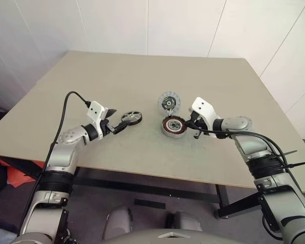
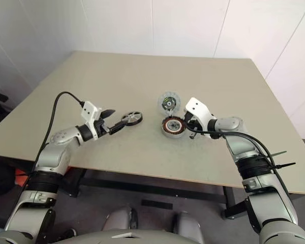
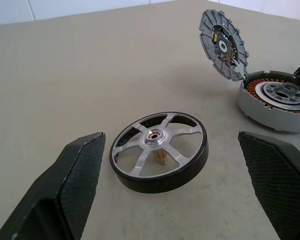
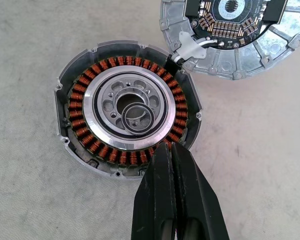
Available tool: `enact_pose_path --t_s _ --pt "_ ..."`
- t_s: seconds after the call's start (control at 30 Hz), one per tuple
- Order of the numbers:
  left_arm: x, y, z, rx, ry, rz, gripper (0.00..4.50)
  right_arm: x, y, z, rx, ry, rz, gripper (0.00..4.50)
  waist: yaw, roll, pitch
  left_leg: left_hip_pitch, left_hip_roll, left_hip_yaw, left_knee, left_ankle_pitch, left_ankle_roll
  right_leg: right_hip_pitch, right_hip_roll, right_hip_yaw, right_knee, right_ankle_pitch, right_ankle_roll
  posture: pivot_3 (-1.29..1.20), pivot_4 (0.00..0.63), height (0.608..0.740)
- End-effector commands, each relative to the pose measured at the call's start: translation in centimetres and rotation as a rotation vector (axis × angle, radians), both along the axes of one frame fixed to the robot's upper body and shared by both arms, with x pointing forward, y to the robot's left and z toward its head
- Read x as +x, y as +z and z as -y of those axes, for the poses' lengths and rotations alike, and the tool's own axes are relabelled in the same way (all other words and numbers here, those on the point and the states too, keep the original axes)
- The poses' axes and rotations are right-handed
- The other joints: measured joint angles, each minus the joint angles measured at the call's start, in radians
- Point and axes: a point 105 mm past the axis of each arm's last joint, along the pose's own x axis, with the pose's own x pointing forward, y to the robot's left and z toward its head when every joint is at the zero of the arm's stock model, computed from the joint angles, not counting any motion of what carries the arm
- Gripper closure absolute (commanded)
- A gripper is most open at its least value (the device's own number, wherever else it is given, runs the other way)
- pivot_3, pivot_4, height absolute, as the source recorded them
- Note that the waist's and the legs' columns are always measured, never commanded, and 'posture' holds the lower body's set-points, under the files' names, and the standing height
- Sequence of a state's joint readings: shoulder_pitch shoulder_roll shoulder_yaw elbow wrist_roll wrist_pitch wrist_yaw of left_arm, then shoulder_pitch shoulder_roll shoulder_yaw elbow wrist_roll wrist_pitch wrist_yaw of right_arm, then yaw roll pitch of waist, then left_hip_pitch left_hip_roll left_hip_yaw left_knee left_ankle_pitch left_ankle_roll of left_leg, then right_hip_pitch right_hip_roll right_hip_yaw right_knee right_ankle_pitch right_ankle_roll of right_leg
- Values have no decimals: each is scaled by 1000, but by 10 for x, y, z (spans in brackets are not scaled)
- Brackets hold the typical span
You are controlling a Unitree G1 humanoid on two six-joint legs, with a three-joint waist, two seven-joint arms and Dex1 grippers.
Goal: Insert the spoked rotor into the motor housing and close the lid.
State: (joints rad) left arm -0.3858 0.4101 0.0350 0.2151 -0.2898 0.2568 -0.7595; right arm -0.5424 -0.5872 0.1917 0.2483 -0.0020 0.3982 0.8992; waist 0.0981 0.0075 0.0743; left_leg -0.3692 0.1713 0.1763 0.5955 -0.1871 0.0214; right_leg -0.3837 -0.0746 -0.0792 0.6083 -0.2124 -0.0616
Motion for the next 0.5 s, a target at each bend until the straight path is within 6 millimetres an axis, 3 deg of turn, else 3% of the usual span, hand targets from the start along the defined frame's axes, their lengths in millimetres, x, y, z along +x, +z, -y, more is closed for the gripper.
enact_pose_path --t_s 0.03,0.5 --pt "3 17 1 5 -11 65 0 1 14 -9 -4 35 55 4479 0 0 0 0 0 0 0 0 0 0 0 0 0 0 0 0 0 740" --pt "4 17 -1 5 1 69 0 -9 4 -30 12 90 23 4479 0 0 0 0 0 0 0 0 0 0 0 0 0 0 0 0 0 740"
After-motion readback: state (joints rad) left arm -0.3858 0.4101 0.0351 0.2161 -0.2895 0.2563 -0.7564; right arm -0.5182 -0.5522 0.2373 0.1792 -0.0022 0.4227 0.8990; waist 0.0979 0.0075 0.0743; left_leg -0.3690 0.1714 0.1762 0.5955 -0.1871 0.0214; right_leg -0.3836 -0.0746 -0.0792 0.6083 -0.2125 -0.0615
